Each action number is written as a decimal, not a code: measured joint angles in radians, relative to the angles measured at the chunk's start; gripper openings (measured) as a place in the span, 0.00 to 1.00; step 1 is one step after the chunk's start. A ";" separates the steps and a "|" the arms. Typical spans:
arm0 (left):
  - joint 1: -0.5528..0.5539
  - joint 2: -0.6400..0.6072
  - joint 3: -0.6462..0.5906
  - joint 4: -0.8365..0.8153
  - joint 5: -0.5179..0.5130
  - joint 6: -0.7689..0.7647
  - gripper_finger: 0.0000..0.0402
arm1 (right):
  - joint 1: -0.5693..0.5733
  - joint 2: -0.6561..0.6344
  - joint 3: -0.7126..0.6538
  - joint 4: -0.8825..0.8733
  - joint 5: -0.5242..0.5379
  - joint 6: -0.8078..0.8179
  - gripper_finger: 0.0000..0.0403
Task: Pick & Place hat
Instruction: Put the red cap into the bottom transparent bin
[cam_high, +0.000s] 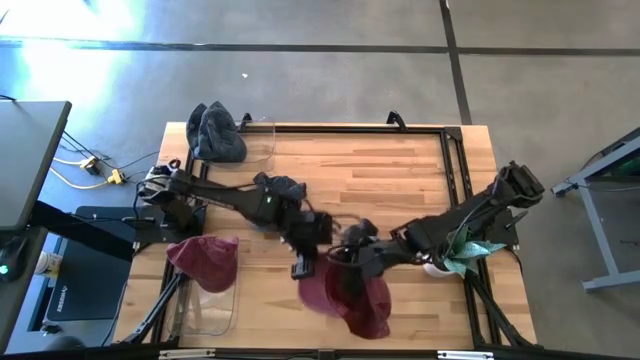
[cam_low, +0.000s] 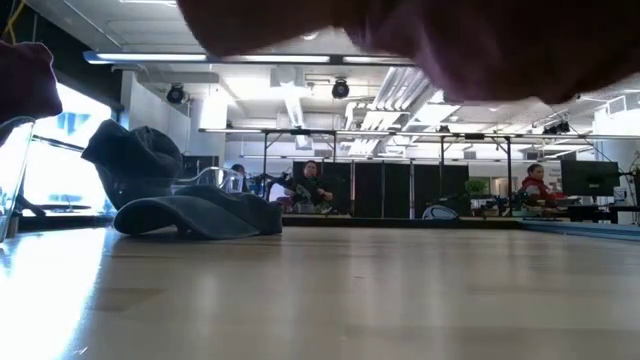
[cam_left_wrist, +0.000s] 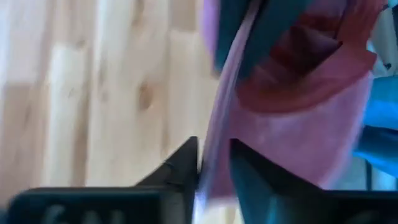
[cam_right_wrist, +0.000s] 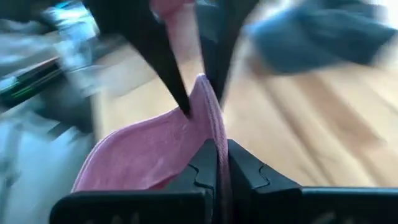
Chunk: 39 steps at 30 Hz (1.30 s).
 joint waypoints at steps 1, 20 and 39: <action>0.018 -0.008 0.000 -0.038 0.016 0.004 0.26 | 0.013 0.000 -0.001 -0.037 0.062 0.058 0.03; -0.137 -0.392 -0.418 0.143 -0.478 -0.607 0.43 | 0.171 -0.056 -0.175 0.075 0.746 0.366 0.02; -0.206 -0.562 -0.929 1.178 -0.594 -0.723 0.43 | 0.137 -0.102 -0.175 0.278 0.850 -0.052 0.03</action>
